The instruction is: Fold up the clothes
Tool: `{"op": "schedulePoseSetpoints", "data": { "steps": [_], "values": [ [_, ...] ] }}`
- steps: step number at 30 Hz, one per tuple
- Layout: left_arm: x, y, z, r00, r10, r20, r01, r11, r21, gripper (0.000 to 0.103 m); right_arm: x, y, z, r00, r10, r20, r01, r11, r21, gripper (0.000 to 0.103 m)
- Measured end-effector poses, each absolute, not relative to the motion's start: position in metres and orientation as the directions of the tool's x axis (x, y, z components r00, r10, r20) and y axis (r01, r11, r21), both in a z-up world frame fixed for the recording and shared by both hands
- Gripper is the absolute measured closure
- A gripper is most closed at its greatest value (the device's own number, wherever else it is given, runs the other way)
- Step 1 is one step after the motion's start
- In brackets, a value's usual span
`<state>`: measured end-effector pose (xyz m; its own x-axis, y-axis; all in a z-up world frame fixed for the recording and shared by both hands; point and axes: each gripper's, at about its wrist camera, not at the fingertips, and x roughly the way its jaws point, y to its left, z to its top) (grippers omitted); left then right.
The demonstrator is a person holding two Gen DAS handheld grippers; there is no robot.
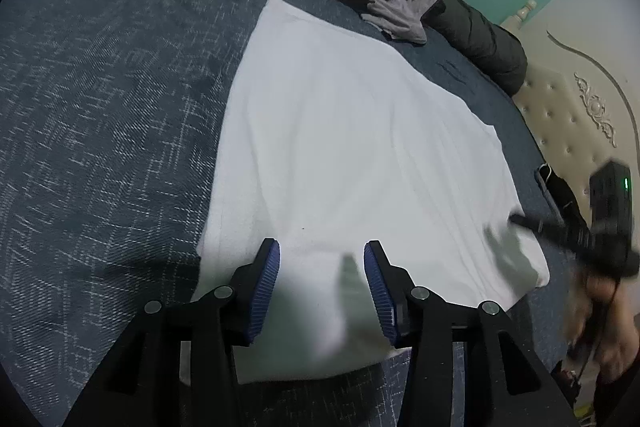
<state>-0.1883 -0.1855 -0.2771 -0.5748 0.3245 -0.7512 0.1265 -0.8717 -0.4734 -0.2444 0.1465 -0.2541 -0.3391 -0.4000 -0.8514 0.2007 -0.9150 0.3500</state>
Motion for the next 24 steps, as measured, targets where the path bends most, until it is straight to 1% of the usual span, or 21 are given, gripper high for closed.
{"op": "schedulePoseSetpoints", "data": {
  "steps": [6,12,18,22,24],
  "values": [
    [-0.174,-0.194,-0.265,-0.601,0.316,-0.734,0.128,-0.869,-0.479,0.053,-0.208,0.121,-0.269,-0.279,-0.393,-0.876,0.217,-0.914,0.341,0.094],
    [-0.163,-0.202,-0.259,-0.613,0.314,-0.725,0.133,-0.863,-0.487,0.052,-0.197,0.098,-0.283,-0.255,-0.329,-0.909,0.243,-0.932,0.269,0.094],
    [-0.158,-0.213,-0.257,-0.618,0.331,-0.713,0.151,-0.840,-0.521,0.052,-0.178,0.094,-0.284,-0.224,-0.290,-0.930,0.234,-0.943,0.238,0.094],
    [-0.153,-0.217,-0.251,-0.631,0.325,-0.704,0.151,-0.839,-0.523,0.051,-0.185,0.102,-0.269,-0.308,-0.302,-0.902,0.197,-0.948,0.250,0.094],
    [-0.151,-0.220,-0.250,-0.632,0.324,-0.704,0.156,-0.837,-0.525,0.050,-0.184,0.102,-0.271,-0.299,-0.313,-0.901,0.196,-0.945,0.263,0.094]
  ]
}}
